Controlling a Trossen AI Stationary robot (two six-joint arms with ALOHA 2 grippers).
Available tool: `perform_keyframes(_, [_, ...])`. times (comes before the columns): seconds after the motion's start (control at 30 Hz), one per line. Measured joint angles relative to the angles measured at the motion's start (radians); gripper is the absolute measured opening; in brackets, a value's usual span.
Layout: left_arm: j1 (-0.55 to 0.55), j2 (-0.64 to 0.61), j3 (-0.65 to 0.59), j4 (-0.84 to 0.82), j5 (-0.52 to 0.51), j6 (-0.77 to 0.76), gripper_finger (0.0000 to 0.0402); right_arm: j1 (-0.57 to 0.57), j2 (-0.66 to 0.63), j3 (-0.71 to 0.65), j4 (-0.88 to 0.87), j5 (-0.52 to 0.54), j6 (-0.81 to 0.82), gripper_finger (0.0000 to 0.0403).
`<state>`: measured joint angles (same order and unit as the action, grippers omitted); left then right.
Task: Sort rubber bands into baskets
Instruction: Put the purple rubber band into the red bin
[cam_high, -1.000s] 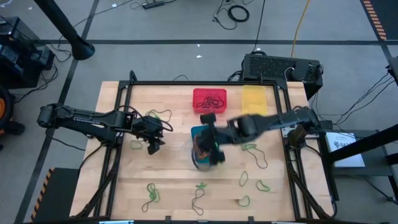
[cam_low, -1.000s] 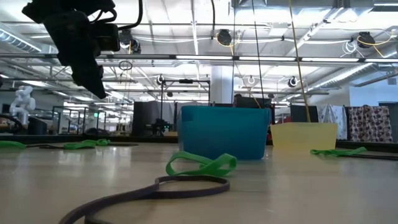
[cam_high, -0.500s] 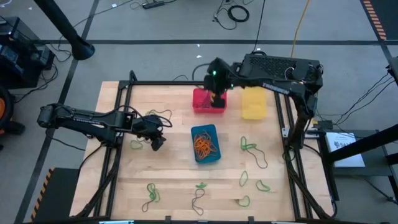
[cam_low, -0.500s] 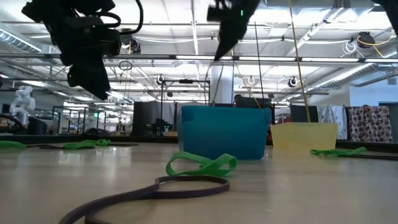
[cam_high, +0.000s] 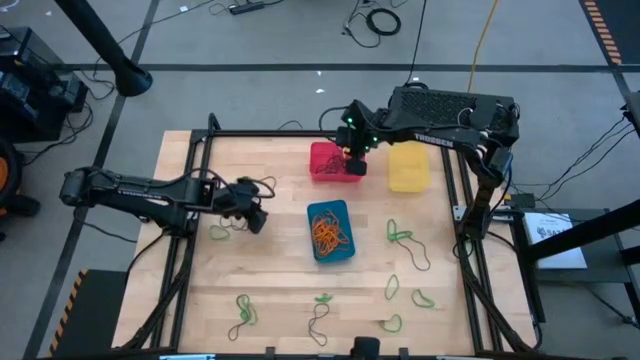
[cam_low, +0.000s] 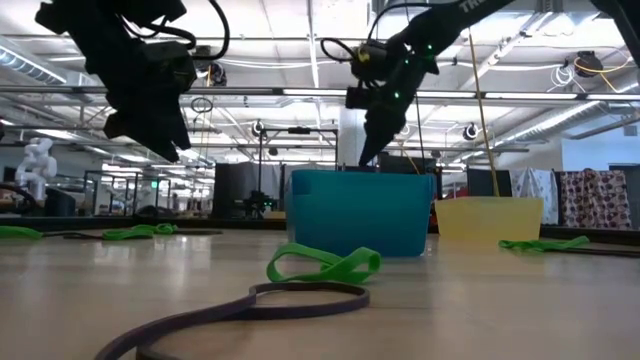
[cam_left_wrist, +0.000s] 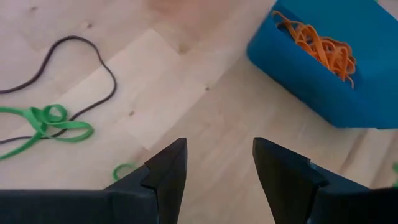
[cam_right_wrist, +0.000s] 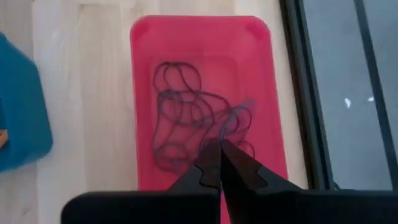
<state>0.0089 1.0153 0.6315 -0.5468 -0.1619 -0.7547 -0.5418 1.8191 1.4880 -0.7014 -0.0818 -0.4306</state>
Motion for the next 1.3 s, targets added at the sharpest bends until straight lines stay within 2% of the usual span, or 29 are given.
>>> perform_keyframes(0.43, [0.065,0.000,0.000,0.000,0.002,0.001,0.0191,0.013,0.000,-0.016,0.142,0.000,0.053,0.0004])
perform_keyframes(0.83, [0.065,0.000,0.000,-0.011,0.041,0.112,0.0191,0.025,0.000,0.003,0.114,-0.002,0.251,0.0078])
perform_keyframes(1.1, [0.064,0.000,0.000,-0.018,0.064,0.230,0.0191,0.057,-0.001,0.128,-0.068,-0.002,0.441,0.0112])
perform_keyframes(1.23, [0.064,0.000,0.000,-0.018,0.105,0.282,0.0191,0.080,-0.001,0.203,-0.263,-0.010,0.575,0.0116])
perform_keyframes(1.3, [0.064,0.000,0.000,-0.015,0.133,0.302,0.0191,0.098,-0.002,0.227,-0.394,-0.053,0.604,0.0116])
